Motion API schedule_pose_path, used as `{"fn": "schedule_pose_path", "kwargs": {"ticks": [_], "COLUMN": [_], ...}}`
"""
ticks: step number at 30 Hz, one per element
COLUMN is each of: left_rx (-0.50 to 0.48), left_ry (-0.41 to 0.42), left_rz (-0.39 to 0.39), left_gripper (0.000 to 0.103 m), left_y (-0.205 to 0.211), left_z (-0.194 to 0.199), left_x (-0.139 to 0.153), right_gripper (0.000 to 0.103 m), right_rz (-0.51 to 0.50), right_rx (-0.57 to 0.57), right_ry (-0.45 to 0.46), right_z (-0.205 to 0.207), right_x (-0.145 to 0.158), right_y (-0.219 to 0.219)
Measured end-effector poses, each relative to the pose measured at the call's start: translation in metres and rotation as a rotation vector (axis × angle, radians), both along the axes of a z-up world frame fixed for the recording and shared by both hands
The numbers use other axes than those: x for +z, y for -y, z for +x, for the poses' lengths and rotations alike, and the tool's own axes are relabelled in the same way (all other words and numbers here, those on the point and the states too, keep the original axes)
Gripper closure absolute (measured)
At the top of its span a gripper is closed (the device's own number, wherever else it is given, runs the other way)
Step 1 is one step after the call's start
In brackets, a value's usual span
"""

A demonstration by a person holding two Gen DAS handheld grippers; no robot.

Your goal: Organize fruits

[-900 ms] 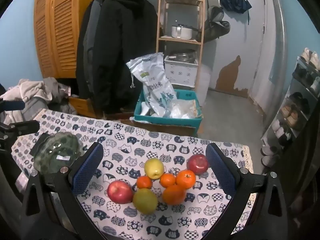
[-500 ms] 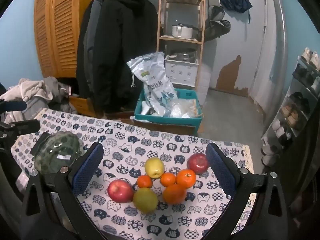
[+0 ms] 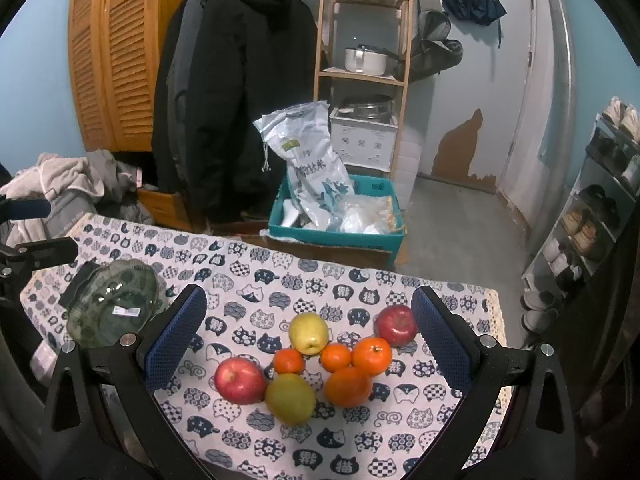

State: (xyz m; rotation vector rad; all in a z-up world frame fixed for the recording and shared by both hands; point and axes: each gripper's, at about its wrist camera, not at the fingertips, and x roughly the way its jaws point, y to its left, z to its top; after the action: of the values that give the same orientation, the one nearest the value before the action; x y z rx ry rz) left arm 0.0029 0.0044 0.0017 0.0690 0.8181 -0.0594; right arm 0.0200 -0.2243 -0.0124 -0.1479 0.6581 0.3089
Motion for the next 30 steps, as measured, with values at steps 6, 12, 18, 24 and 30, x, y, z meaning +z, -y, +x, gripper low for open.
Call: {"fn": "schedule_pose_path", "kwargs": {"ticks": [6, 12, 18, 24, 30], "left_rx": [0.004, 0.003, -0.006, -0.015, -0.019], "left_ry": [0.001, 0.0, -0.007, -0.005, -0.002], "left_rz": [0.004, -0.001, -0.01, -0.017, -0.023], "left_gripper": [0.001, 0.001, 0.001, 0.001, 0.001], "left_y": [-0.0005, 0.0005, 0.0019, 0.0025, 0.002], "left_z": [-0.0028, -0.0038, -0.0042, -0.0061, -0.0067], "left_x": [-0.0025, -0.0034, -0.0053, -0.0062, -0.0059], "right_gripper": [0.002, 0.002, 0.002, 0.002, 0.002], "right_rz": [-0.003, -0.002, -0.007, -0.009, -0.009], "right_rx": [0.0, 0.003, 0.009, 0.017, 0.015], "right_ry": [0.0, 0.002, 0.005, 0.005, 0.004], "right_z": [-0.0004, 0.0001, -0.0001, -0.0009, -0.0011], "right_x": [-0.0002, 0.0002, 0.0015, 0.0018, 0.0019], "right_y": [-0.0008, -0.002, -0.004, -0.0047, -0.0046]}}
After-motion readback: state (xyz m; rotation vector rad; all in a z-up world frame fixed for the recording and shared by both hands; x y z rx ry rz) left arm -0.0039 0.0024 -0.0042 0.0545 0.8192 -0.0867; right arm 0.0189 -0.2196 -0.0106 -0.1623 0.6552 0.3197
